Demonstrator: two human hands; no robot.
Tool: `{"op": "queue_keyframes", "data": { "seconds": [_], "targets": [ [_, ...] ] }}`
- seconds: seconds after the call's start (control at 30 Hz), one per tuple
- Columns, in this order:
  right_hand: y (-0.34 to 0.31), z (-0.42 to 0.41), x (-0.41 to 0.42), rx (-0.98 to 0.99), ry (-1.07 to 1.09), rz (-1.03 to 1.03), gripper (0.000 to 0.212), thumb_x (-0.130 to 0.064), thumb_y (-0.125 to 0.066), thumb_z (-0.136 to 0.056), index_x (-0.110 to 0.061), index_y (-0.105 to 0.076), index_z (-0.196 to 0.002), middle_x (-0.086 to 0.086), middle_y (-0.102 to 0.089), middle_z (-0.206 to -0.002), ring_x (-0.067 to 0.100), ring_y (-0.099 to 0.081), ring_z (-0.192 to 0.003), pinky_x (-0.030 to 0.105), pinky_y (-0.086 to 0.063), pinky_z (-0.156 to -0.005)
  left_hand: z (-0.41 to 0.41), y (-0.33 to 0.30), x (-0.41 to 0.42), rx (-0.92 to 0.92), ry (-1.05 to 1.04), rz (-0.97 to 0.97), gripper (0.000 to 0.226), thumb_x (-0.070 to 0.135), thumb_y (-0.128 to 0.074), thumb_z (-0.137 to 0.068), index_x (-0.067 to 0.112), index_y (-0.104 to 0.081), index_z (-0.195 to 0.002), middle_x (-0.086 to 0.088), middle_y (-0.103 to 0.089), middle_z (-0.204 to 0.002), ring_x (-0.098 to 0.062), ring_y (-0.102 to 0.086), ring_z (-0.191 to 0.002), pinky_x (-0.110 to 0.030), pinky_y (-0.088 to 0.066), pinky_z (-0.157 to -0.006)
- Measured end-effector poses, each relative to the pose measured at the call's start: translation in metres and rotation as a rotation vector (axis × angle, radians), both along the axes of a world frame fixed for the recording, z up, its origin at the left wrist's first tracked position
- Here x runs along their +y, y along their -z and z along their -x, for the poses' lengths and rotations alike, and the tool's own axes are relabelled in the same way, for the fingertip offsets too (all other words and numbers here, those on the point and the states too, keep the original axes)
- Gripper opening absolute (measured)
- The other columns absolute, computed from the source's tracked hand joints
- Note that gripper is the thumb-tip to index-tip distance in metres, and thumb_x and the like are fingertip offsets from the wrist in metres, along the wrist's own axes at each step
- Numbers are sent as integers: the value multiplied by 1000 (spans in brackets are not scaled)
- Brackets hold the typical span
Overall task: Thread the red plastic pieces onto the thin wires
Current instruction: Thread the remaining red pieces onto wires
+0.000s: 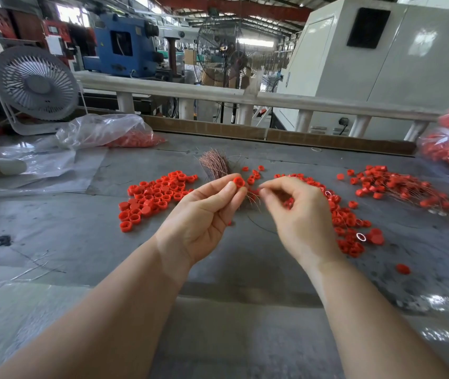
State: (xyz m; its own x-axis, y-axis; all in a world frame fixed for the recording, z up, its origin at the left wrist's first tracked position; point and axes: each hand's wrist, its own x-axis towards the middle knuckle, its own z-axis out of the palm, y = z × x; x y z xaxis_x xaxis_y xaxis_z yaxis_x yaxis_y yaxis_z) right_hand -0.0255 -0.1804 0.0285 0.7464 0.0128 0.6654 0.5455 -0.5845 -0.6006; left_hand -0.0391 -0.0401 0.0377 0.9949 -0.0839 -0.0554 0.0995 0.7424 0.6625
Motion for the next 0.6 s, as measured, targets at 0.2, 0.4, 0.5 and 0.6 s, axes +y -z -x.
{"op": "queue_keyframes", "data": {
  "seconds": [0.2, 0.4, 0.5, 0.6],
  "targets": [
    [1, -10, -21, 184, 483, 3, 19, -7, -54, -88, -17, -69, -94, 6, -69, -93, 29, -59, -95, 41, -47, -83, -4, 5, 1, 64, -48, -16, 18, -8, -51, -85, -1, -67, -79, -10, -71, -70, -13, -70, -65, -17, -56, -59],
    [9, -11, -20, 361, 550, 358, 34, -3, -52, -86, -25, -65, -109, 2, -63, -113, 26, -46, -114, 38, -30, -95, -5, 6, 2, 69, -44, -22, 16, -9, -51, -85, -2, -66, -82, -9, -71, -70, -12, -70, -66, -16, -56, -59],
    [12, -12, -20, 362, 531, 451, 40, -3, -49, -88, -26, -61, -118, 0, -59, -121, 25, -42, -116, 38, -27, -92, -4, 5, 2, 67, -51, -16, 16, -8, -51, -85, -2, -65, -83, -9, -71, -69, -12, -70, -65, -17, -56, -60],
    [15, -13, -20, 401, 504, 527, 42, -5, -45, -89, -29, -57, -122, -3, -55, -127, 24, -38, -119, 39, -24, -92, -4, 4, 2, 63, -58, -10, 16, -8, -50, -86, -2, -65, -84, -9, -71, -70, -12, -70, -65, -17, -56, -61]
  ]
}}
